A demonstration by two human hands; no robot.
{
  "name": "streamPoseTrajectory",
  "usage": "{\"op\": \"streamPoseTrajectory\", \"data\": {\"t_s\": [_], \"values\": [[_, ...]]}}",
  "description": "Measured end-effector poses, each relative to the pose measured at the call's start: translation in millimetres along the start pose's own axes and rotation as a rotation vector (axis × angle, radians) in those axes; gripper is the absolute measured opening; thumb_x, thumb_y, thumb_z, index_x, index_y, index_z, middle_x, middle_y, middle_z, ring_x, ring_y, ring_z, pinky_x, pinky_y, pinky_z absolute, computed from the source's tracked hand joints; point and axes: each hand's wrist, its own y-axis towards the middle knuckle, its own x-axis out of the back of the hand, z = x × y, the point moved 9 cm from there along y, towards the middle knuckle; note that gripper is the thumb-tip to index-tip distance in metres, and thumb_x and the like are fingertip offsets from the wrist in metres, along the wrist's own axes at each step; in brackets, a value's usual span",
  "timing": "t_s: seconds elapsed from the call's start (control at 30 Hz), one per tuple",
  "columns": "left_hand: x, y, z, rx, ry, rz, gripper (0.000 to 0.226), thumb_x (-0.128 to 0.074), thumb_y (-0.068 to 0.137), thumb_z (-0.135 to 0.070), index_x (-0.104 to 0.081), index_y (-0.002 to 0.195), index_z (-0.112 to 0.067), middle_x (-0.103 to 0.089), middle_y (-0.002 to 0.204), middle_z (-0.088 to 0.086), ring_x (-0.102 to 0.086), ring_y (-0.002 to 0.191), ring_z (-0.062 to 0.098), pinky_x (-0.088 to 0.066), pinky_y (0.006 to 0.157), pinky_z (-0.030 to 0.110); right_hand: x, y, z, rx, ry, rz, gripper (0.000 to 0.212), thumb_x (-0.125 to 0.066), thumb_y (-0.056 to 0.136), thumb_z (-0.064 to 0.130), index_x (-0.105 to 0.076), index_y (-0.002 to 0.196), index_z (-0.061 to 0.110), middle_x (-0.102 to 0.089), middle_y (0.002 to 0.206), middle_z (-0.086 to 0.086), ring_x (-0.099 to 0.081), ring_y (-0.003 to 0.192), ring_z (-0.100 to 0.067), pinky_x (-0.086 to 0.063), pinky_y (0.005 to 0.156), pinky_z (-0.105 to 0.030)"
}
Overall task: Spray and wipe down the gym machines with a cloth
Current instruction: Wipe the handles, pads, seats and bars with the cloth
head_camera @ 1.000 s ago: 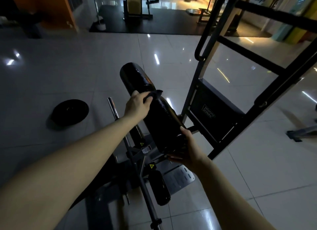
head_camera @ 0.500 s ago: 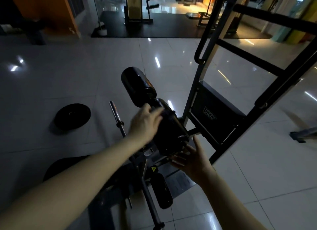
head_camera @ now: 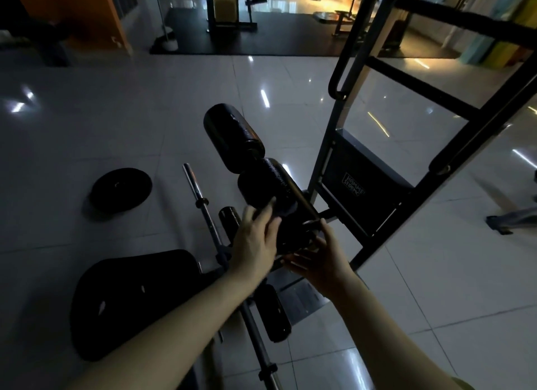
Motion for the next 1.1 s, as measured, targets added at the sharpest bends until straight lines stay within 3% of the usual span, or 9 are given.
{"op": "streamPoseTrajectory", "data": {"t_s": [0.13, 0.2, 0.37, 0.5, 0.6, 0.7, 0.87, 0.97, 1.1], "values": [[-3.1, -42.5, -0.1, -0.089, -0.077, 0.114, 0.049, -0.051, 0.105, -0.032, -0.045, 0.153, -0.029, -0.047, 0.113, -0.005, -0.056, 0.098, 0.003, -0.045, 0.08, 0.004, -2.9, -5.5, 7.6, 0.068, -0.142, -0.01, 0.07, -0.056, 0.088, 0.074, -0.067, 0.13, 0.018, -0.076, 0.109, -0.014, -0.069, 0.109, -0.035, -0.05, 0.105, -0.055], [8.5, -38.1, 13.0, -0.124, -0.034, 0.115, 0.05, -0.06, 0.101, -0.017, -0.05, 0.15, -0.026, -0.049, 0.114, -0.004, -0.059, 0.098, 0.01, -0.05, 0.082, 0.015, -10.8, -7.9, 19.3, 0.18, -0.279, -0.058, 0.077, -0.069, 0.078, 0.075, -0.058, 0.135, 0.024, -0.072, 0.119, -0.008, -0.069, 0.11, -0.026, -0.056, 0.098, -0.048], [52.3, 8.7, 62.9, 0.13, -0.008, -0.087, 0.041, -0.061, 0.1, -0.02, -0.06, 0.141, -0.018, -0.056, 0.112, 0.003, -0.061, 0.104, 0.023, -0.052, 0.088, 0.035, -27.9, -7.6, 38.1, 0.419, -0.567, -0.189, 0.101, -0.081, 0.063, 0.076, -0.038, 0.14, 0.026, -0.059, 0.127, 0.005, -0.063, 0.116, -0.016, -0.055, 0.1, -0.044], [60.9, 53.4, 84.3, 0.241, -0.011, -0.082, 0.042, -0.058, 0.102, -0.032, -0.057, 0.142, -0.019, -0.057, 0.117, 0.01, -0.059, 0.111, 0.027, -0.051, 0.094, 0.041, -18.9, 5.0, 31.4, 0.326, -0.461, -0.238, 0.076, -0.08, 0.07, 0.066, -0.049, 0.127, 0.025, -0.067, 0.116, -0.005, -0.068, 0.102, -0.022, -0.057, 0.09, -0.043], [53.5, 85.2, 82.4, 0.217, -0.025, -0.056, 0.046, -0.059, 0.101, -0.035, -0.053, 0.147, -0.027, -0.057, 0.129, 0.008, -0.057, 0.118, 0.023, -0.049, 0.099, 0.036, -29.4, 2.2, 23.7, 0.112, -0.19, -0.112, 0.047, -0.063, 0.091, 0.058, -0.069, 0.113, 0.017, -0.069, 0.089, -0.017, -0.06, 0.086, -0.036, -0.046, 0.076, -0.044], [34.1, 109.7, 83.4, 0.249, -0.047, 0.015, 0.05, -0.058, 0.102, -0.038, -0.048, 0.15, -0.028, -0.056, 0.138, 0.008, -0.055, 0.126, 0.022, -0.043, 0.098, 0.029, -44.9, -11.2, 25.6, 0.004, -0.081, 0.053, 0.064, -0.039, 0.1, 0.059, -0.082, 0.071, 0.023, -0.07, 0.065, -0.01, -0.053, 0.081, -0.037, -0.039, 0.074, -0.039], [15.3, 83.9, 38.8, 0.115, 0.041, 0.056, 0.046, -0.054, 0.104, -0.034, -0.053, 0.148, -0.021, -0.051, 0.127, 0.008, -0.055, 0.114, 0.022, -0.043, 0.089, 0.025, -33.7, -12.2, 25.0, -0.025, -0.076, -0.006, 0.055, -0.039, 0.101, 0.06, -0.075, 0.094, 0.018, -0.076, 0.071, -0.01, -0.06, 0.1, -0.043, -0.038, 0.111, -0.06], [0.6, 26.7, -15.6, -0.141, 0.072, 0.124, 0.045, -0.057, 0.102, -0.028, -0.054, 0.147, -0.025, -0.044, 0.114, 0.0, -0.053, 0.099, 0.013, -0.047, 0.083, 0.021, -29.0, -11.2, 19.0, -0.058, -0.082, 0.019, 0.059, -0.04, 0.1, 0.063, -0.079, 0.093, 0.02, -0.079, 0.081, -0.01, -0.063, 0.1, -0.039, -0.037, 0.114, -0.058], [-0.5, 8.3, -25.9, -0.302, 0.177, 0.217, 0.047, -0.056, 0.101, -0.03, -0.053, 0.148, -0.024, -0.043, 0.11, -0.001, -0.052, 0.095, 0.013, -0.049, 0.077, 0.021, -14.4, -12.1, 2.2, -0.111, -0.001, 0.044, 0.072, -0.045, 0.092, 0.074, -0.067, 0.126, 0.014, -0.076, 0.111, -0.017, -0.064, 0.119, -0.04, -0.037, 0.115, -0.059]]}}
